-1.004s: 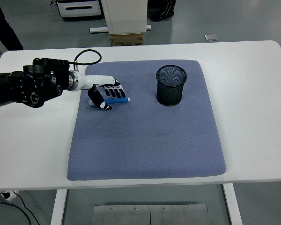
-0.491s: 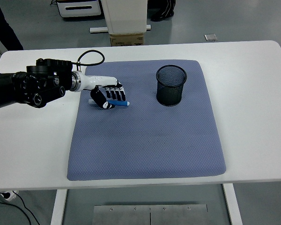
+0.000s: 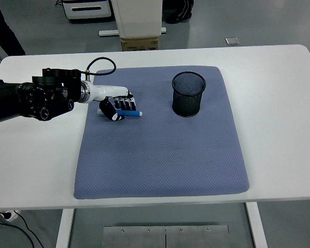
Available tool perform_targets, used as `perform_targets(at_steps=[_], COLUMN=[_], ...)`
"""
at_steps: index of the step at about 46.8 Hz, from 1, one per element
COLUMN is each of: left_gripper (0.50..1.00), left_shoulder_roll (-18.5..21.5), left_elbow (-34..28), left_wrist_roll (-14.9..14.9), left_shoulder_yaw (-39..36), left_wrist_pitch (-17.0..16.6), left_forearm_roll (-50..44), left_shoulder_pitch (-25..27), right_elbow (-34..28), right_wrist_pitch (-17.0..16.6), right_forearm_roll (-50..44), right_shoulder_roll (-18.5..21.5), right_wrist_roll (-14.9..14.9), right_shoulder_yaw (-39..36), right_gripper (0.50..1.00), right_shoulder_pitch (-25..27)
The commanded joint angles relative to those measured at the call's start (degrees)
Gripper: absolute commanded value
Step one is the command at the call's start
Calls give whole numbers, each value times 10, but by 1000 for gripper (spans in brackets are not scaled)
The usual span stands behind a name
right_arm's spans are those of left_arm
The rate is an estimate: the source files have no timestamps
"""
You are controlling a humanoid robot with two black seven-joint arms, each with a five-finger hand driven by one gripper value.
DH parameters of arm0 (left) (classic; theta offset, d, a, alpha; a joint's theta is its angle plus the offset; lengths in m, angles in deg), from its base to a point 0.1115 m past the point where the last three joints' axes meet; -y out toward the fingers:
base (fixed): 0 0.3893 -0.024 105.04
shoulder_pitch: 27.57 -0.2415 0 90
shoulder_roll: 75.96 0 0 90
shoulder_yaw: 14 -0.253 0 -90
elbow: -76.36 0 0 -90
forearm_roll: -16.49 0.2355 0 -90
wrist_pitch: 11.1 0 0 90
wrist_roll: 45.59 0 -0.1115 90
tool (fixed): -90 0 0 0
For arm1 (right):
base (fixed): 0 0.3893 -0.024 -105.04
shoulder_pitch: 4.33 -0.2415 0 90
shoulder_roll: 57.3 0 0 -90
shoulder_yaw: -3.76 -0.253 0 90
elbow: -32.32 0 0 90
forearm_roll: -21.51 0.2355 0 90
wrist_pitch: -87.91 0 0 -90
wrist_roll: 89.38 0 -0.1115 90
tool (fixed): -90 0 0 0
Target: Left hand places marker in pen holder
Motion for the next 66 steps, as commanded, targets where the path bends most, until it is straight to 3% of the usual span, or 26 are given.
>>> perform_targets(at_steps=[1, 8, 14, 22, 34, 44, 66], left_gripper=[610, 517, 508, 511, 566, 584, 593], left_shoulder_roll=[0, 0, 0, 0, 0, 0, 0], left_elbow=[0, 0, 0, -1, -1, -1, -1], left_wrist_roll=[0, 1, 1, 1, 4, 7, 7], left_shoulder_yaw=[0, 0, 0, 1, 1, 1, 1], left_wrist_pitch=[0, 1, 1, 1, 1, 1, 1], left_forearm_roll=[0, 0, 0, 0, -1, -1, -1], left_shoulder_pitch=[0, 0, 0, 1, 1, 1, 0], right_elbow=[0, 1, 0, 1, 0, 1, 0], right_wrist_pitch=[0, 0, 0, 0, 0, 0, 0], right_forearm_roll=[0, 0, 0, 0, 1, 0, 0], right_shoulder_roll=[0, 0, 0, 0, 0, 0, 0], right_wrist_roll=[0, 0, 0, 0, 0, 0, 0], right_shoulder_yaw=[0, 0, 0, 0, 0, 0, 0], right_gripper=[1000, 1000, 1000, 1000, 1000, 1000, 1000], right_shoulder_pitch=[0, 0, 0, 0, 0, 0, 0])
